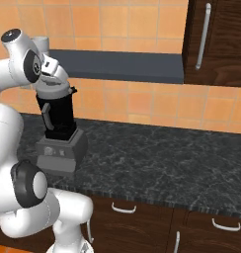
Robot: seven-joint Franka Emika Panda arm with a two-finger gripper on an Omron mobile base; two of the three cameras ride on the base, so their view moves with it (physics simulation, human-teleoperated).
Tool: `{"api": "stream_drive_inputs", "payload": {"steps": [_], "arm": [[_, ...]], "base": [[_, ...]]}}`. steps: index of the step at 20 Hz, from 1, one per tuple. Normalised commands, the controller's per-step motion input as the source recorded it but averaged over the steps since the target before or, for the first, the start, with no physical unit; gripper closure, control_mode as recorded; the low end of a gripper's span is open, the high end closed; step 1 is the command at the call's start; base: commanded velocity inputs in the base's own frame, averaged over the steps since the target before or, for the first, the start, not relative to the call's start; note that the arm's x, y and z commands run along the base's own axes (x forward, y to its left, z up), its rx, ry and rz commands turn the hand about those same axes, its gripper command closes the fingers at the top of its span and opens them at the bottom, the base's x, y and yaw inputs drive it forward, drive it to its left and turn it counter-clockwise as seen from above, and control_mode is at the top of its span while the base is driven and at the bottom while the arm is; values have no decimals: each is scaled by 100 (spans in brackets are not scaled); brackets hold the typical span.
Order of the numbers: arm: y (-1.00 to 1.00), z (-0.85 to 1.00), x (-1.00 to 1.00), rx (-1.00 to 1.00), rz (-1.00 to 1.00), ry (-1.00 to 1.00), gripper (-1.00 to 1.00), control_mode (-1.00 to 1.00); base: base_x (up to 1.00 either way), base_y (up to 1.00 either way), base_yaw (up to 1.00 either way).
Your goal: Close the lid blender by securely placing the lid on top.
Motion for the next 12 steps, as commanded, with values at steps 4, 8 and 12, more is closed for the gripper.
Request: {"api": "stream_drive_inputs", "payload": {"steps": [4, 8, 12], "arm": [[1, 35, -3, 0, 0, -5, -100, -100], [1, 49, -3, 0, 0, -5, -100, -100], [-37, 26, -42, 1, 0, -7, -100, -100]], "base": [[0, 0, 0], [0, 0, 0], [0, 0, 0]]}}
